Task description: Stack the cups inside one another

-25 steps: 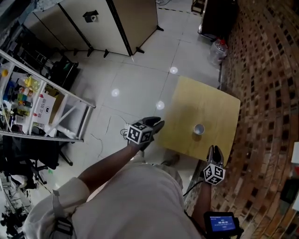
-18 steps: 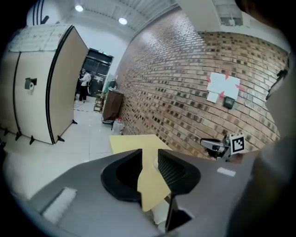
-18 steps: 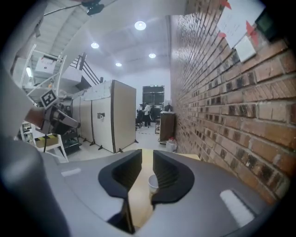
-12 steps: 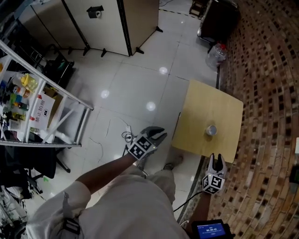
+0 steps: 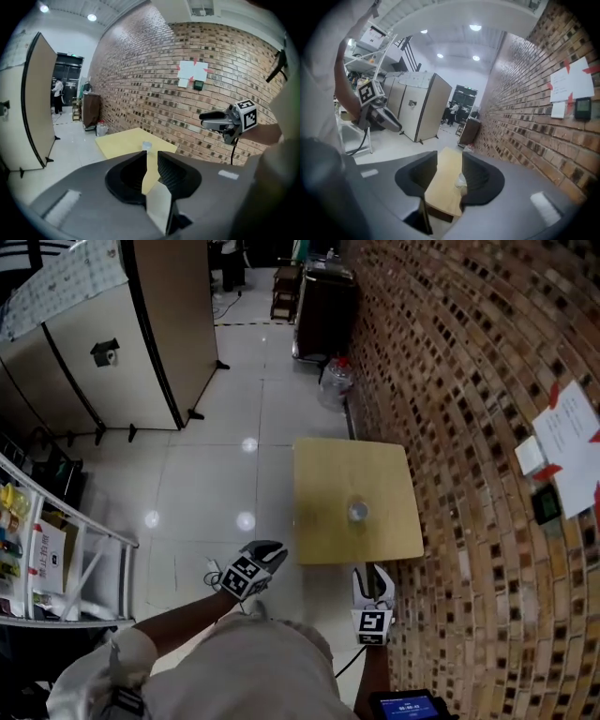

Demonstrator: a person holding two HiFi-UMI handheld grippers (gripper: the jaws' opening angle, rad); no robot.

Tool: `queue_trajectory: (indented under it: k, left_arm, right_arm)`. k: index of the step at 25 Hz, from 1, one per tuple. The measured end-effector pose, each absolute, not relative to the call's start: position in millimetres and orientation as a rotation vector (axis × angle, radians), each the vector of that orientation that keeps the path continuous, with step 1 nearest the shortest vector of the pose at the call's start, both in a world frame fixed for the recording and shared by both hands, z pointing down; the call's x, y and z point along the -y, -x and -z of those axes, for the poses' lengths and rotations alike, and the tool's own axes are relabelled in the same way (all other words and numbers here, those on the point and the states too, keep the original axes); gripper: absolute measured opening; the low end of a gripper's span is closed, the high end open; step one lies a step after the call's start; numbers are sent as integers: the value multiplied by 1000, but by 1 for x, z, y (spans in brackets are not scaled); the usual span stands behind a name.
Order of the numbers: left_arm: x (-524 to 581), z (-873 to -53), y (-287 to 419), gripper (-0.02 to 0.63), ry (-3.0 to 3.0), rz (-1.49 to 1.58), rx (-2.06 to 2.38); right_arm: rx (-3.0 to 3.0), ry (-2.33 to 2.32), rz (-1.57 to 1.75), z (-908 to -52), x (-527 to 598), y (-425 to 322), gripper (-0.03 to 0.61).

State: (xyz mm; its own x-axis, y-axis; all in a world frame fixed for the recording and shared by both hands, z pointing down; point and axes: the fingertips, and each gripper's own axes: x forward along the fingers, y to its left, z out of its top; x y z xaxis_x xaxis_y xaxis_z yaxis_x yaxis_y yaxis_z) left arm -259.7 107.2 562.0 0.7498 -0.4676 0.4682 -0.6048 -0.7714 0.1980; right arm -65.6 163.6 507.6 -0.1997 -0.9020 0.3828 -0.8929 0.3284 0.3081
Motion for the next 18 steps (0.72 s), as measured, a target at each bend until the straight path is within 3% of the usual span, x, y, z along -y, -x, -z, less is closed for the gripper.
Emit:
queue_trajectory:
  k: [9, 11, 18]
  left_arm:
    - [-119, -531, 198, 92, -2626, -461, 846]
    - [-122, -534, 191, 94, -2621, -471, 852]
    - [-137, -545, 192, 92, -2561, -514, 895]
  right_arm:
    - [2174, -1539, 52, -469, -178, 24, 167]
    - [2157, -1501, 44, -472, -181, 16, 108]
    - [2146, -1594, 7, -476, -202, -8, 64]
